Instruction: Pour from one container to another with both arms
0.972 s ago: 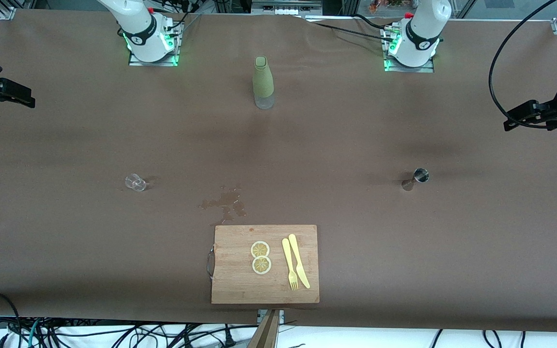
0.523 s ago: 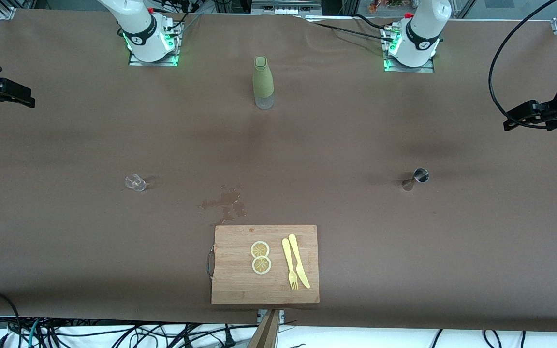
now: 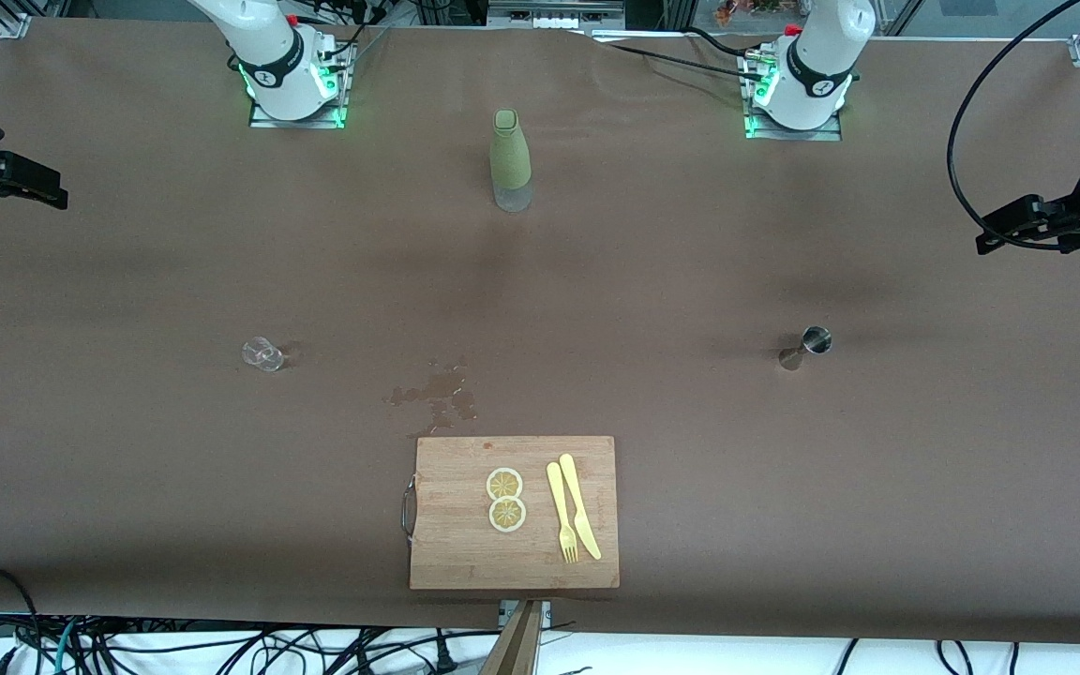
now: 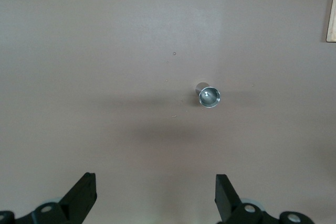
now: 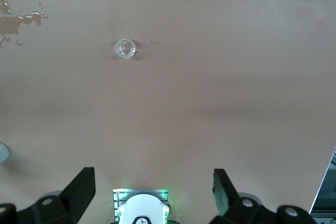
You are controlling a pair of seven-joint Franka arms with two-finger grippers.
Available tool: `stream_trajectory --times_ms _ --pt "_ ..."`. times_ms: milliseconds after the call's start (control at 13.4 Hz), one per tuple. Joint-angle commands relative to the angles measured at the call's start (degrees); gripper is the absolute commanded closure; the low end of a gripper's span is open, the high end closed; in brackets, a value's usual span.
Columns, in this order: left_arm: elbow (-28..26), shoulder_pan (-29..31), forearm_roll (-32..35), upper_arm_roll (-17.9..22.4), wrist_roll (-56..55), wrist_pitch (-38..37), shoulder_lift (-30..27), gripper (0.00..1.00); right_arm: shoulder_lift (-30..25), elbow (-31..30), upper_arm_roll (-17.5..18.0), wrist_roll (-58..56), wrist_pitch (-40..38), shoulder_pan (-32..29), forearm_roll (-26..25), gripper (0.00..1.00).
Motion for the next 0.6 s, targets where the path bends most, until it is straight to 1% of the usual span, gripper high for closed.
stream_trajectory --times_ms 0,75,299,523 --pt "-0.48 0.17 -1.12 0.12 0.22 -0.31 -0.44 0.00 0.05 0.51 0.44 0.02 -0.33 -0.44 -0.86 0.00" --pt "-0.39 0.17 -1.12 0.12 0.22 -0.31 -0.44 0.00 1.09 0.50 0.44 0.02 -0.77 -0.44 -0.86 0.00" --pt "-0.48 0.17 -1.12 0.12 0.13 -0.31 -0.44 0.00 1.54 0.33 0.26 0.02 -0.77 -0.88 -0.95 0.00" --pt "-0.48 0.34 -1.12 0.12 0.40 -0.23 0.00 0.00 2.95 0.15 0.08 0.11 -0.86 -3.07 -0.51 0.00"
